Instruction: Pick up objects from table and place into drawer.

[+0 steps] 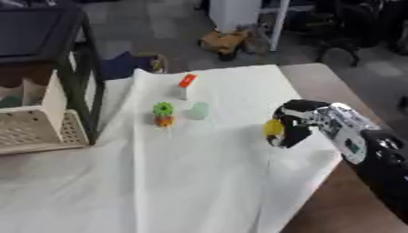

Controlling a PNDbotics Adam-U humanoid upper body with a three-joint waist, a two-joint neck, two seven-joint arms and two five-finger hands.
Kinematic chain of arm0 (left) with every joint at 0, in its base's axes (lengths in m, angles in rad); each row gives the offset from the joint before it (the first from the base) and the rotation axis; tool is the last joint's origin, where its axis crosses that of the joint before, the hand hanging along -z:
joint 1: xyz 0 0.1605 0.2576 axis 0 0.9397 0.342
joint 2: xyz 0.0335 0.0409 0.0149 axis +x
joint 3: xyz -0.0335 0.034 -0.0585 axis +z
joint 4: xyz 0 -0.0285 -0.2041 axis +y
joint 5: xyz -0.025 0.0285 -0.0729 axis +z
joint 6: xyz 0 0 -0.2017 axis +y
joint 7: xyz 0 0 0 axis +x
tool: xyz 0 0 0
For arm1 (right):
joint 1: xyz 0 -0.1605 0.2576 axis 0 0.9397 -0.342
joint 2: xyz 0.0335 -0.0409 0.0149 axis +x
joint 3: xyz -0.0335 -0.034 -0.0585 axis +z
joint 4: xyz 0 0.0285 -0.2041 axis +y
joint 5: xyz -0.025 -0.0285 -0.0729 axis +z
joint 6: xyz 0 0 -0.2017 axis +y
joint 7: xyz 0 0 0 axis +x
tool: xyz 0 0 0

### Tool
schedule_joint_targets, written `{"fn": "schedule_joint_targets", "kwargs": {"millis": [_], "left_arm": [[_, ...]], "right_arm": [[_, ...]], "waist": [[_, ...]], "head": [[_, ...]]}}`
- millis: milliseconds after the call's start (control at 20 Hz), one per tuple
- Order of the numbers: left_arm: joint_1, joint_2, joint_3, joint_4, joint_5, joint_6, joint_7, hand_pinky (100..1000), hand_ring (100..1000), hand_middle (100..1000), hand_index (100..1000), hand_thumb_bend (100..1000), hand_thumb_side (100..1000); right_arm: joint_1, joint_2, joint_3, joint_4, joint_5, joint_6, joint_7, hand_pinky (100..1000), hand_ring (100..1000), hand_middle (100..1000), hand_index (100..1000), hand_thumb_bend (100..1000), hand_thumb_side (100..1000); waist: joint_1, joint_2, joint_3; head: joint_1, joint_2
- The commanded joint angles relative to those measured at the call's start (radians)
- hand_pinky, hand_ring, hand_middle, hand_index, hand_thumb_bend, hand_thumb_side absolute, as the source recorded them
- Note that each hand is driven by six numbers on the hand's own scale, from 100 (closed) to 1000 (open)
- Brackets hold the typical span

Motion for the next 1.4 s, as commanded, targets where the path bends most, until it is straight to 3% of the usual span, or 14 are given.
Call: {"fn": "schedule_joint_targets", "kwargs": {"millis": [50, 750, 1400], "left_arm": [[-0.01, 0.015, 0.015, -0.012, 0.0, 0.002, -0.001, 329, 337, 357, 578, 100, 1000], [-0.014, 0.018, 0.015, -0.012, 0.009, 0.006, -0.001, 328, 337, 357, 577, 100, 1000], [-0.016, 0.026, 0.013, -0.012, 0.025, 0.019, -0.004, 327, 338, 358, 577, 100, 1000]], "right_arm": [[-0.021, -0.03, -0.014, -0.026, 0.001, 0.002, -0.012, 533, 609, 470, 664, 185, 438], [-0.09, -0.033, -0.002, -0.072, 0.016, -0.001, -0.027, 534, 611, 464, 657, 169, 494], [-0.221, -0.01, 0.038, -0.114, 0.029, -0.018, -0.024, 534, 607, 465, 653, 189, 554]], "waist": [[-0.003, -0.02, 0.001], [-0.011, -0.028, 0.007], [-0.03, -0.054, 0.012]], "head": [[-0.002, -0.007], [-0.004, -0.005], [0.006, 0.007]]}}
